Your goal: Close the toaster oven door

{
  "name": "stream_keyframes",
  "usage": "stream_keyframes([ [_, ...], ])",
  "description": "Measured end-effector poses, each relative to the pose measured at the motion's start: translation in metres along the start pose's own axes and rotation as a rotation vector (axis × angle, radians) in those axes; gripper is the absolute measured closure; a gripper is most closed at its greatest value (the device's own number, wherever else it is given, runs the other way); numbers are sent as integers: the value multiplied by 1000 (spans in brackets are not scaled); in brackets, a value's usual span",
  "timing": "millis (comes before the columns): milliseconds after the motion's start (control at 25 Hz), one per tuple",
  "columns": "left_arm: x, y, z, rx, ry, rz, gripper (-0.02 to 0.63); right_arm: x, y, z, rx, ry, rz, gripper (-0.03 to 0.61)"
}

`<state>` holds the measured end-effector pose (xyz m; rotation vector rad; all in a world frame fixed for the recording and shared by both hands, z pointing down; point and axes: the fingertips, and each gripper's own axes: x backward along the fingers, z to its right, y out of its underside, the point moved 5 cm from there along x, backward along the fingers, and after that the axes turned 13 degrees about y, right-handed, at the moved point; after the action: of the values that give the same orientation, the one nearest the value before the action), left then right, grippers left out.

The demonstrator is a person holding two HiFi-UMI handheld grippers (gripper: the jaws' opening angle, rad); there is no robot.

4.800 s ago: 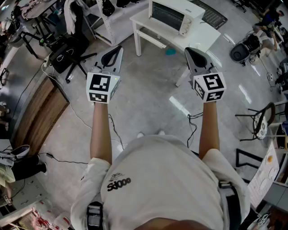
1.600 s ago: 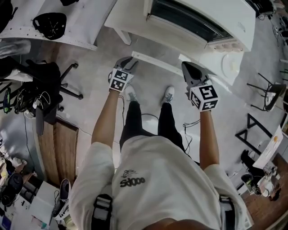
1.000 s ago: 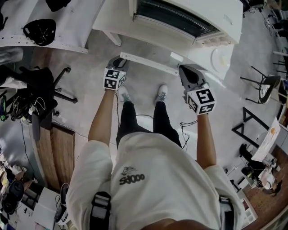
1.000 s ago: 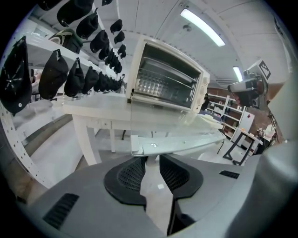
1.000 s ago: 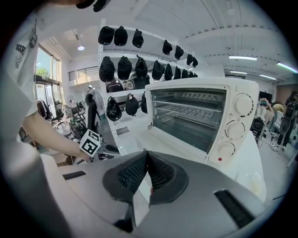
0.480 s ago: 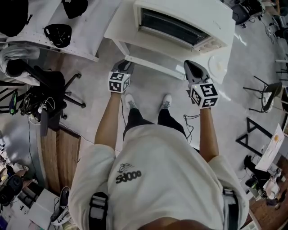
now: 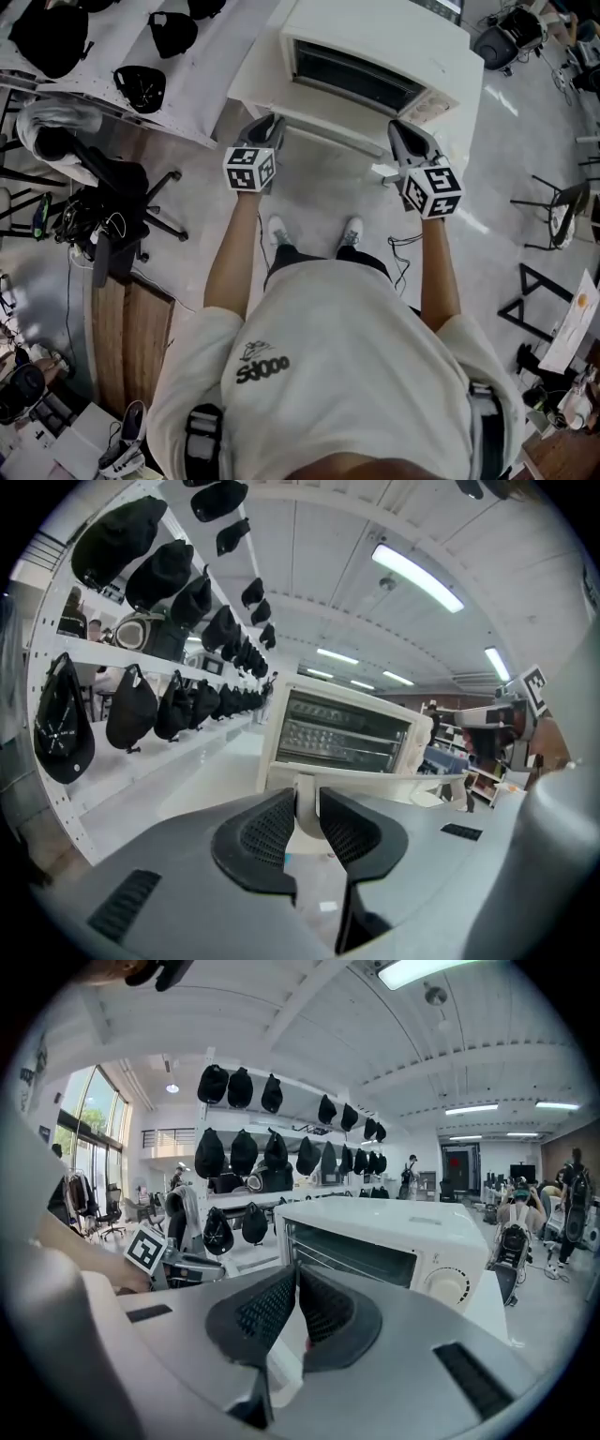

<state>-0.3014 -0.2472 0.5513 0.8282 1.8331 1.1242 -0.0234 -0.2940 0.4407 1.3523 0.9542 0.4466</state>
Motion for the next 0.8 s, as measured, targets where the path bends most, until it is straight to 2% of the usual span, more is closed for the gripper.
stream_keyframes([
  [400, -33, -78, -6, 26, -26, 53, 518, 14, -12, 24, 25, 108, -1, 580],
  [560, -53, -107, -14, 61, -13, 24, 517, 15, -17, 32, 6, 152, -3, 580],
  [800, -84, -139, -26, 55, 21, 4, 514, 12, -24, 37, -2, 177, -2, 580],
])
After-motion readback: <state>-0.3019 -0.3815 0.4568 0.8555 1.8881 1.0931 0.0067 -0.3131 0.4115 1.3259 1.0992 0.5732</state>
